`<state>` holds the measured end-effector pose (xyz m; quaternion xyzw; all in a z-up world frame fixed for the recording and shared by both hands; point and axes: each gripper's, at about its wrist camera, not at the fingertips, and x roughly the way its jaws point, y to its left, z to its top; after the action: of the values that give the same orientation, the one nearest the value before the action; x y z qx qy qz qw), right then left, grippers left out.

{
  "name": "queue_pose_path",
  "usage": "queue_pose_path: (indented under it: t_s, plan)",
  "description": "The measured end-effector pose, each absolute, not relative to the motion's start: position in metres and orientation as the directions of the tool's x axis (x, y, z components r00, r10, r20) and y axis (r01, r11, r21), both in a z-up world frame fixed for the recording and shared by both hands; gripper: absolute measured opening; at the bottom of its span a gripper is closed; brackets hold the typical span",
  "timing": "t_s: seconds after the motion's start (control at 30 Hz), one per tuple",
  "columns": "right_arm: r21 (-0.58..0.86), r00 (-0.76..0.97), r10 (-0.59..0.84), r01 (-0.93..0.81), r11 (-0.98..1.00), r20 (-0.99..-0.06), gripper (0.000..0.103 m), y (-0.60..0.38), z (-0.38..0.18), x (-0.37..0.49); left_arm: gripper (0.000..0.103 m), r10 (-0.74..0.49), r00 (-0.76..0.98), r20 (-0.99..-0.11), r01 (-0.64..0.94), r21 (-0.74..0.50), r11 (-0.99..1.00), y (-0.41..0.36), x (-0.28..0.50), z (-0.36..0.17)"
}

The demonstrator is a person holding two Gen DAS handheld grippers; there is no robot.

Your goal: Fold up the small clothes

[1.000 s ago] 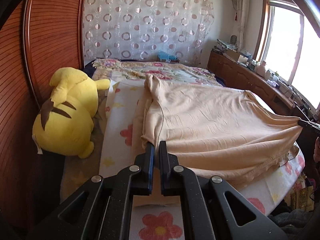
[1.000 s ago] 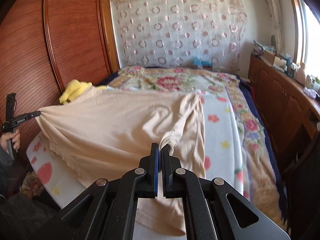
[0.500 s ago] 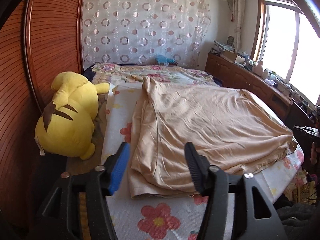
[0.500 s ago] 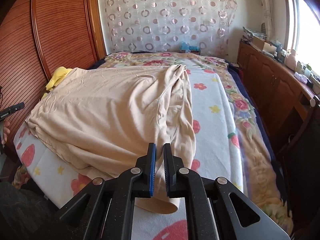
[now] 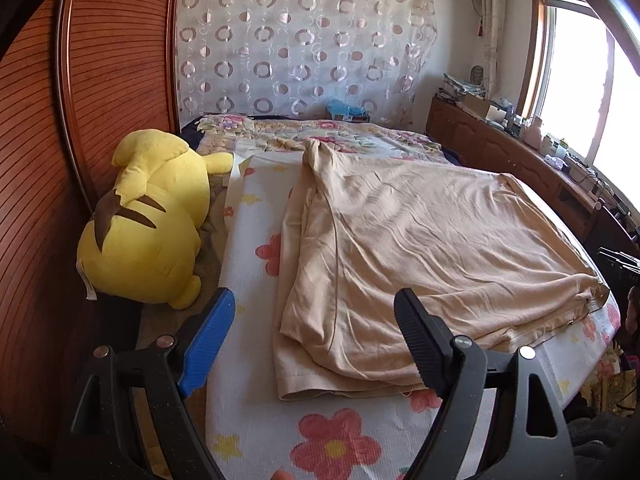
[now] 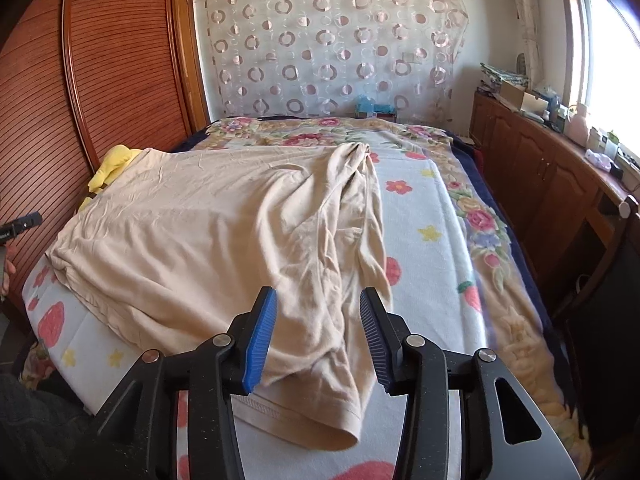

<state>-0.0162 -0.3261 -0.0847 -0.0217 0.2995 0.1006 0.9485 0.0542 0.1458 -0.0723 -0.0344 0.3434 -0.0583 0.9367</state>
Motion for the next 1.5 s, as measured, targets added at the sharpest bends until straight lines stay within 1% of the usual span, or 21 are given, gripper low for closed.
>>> queue_pose_path:
  t_s: [0.13,0.33,0.43,0.53,0.63,0.8,0.93,1.0,1.03,1.07,1.1,1.17,1.2,1.27,1.3,1.37,1.5]
  plan:
    - [0.053,0.785,0.229,-0.244,0.968,-0.576,0.046,-0.319,-0.091,-0.004,0.082,-0.126,0.733,-0.669,0.069,-0.111,0.991,0.15,0.06,-0.086]
    - [0.011,0.778,0.179,-0.216,0.976,-0.603,0.046,-0.313,-0.102,0.013,0.082,-0.1,0.693,-0.714,0.034,-0.105,0.994,0.158,0.066,-0.101]
    - [0.013,0.765,0.17,-0.207,0.978,-0.622,0.046,-0.313,-0.106,0.018,0.082,-0.1,0.676,-0.73,0.029,-0.108,0.994,0.16,0.068,-0.108]
    - [0.017,0.768,0.166,-0.199,0.98,-0.619,0.046,-0.317,-0.103,0.02,0.082,-0.099,0.658,-0.746,0.025,-0.11,0.994,0.161,0.07,-0.114]
    - [0.029,0.755,0.172,-0.199,0.98,-0.633,0.046,-0.316,-0.103,0.024,0.082,-0.1,0.65,-0.753,0.025,-0.111,0.994,0.161,0.072,-0.117]
    - [0.039,0.742,0.184,-0.209,0.977,-0.645,0.046,-0.314,-0.103,0.028,0.082,-0.07,0.648,-0.759,0.03,-0.067,0.997,0.155,0.072,-0.117]
    - [0.041,0.741,0.185,-0.208,0.977,-0.645,0.046,-0.314,-0.103,0.027,0.082,-0.125,0.646,-0.753,0.068,-0.106,0.992,0.152,0.071,-0.116]
    - [0.04,0.741,0.184,-0.208,0.977,-0.646,0.046,-0.315,-0.102,0.027,0.071,-0.134,0.649,-0.749,0.084,-0.104,0.991,0.149,0.072,-0.115]
    - [0.037,0.741,0.182,-0.208,0.977,-0.647,0.046,-0.315,-0.102,0.027,0.06,-0.138,0.653,-0.745,0.094,-0.102,0.99,0.147,0.071,-0.114]
    - [0.035,0.741,0.181,-0.209,0.977,-0.647,0.047,-0.314,-0.102,0.027,0.051,-0.148,0.653,-0.742,0.106,-0.104,0.989,0.145,0.071,-0.113]
    - [0.034,0.741,0.181,-0.209,0.977,-0.647,0.047,-0.314,-0.102,0.027,0.048,-0.159,0.653,-0.741,0.114,-0.111,0.987,0.144,0.071,-0.113]
    - [0.033,0.74,0.181,-0.21,0.977,-0.647,0.047,-0.314,-0.103,0.027,0.032,-0.161,0.653,-0.74,0.119,-0.11,0.987,0.141,0.07,-0.112]
    - [0.033,0.74,0.182,-0.21,0.977,-0.647,0.047,-0.315,-0.103,0.028,0.029,-0.163,0.653,-0.74,0.121,-0.111,0.986,0.141,0.07,-0.112]
    - [0.036,0.74,0.184,-0.211,0.977,-0.647,0.047,-0.315,-0.103,0.028,0.012,-0.186,0.65,-0.737,0.135,-0.129,0.982,0.138,0.07,-0.111]
    - [0.038,0.74,0.185,-0.211,0.977,-0.646,0.047,-0.315,-0.103,0.028,0.011,-0.189,0.657,-0.73,0.135,-0.133,0.982,0.137,0.069,-0.108]
    - [0.042,0.741,0.188,-0.211,0.977,-0.645,0.047,-0.316,-0.104,0.027,0.01,-0.175,0.711,-0.681,0.124,-0.123,0.985,0.134,0.063,-0.096]
    - [0.051,0.74,0.194,-0.211,0.976,-0.644,0.047,-0.317,-0.104,0.028,0.009,-0.211,0.775,-0.596,0.15,-0.151,0.977,0.119,0.056,-0.064]
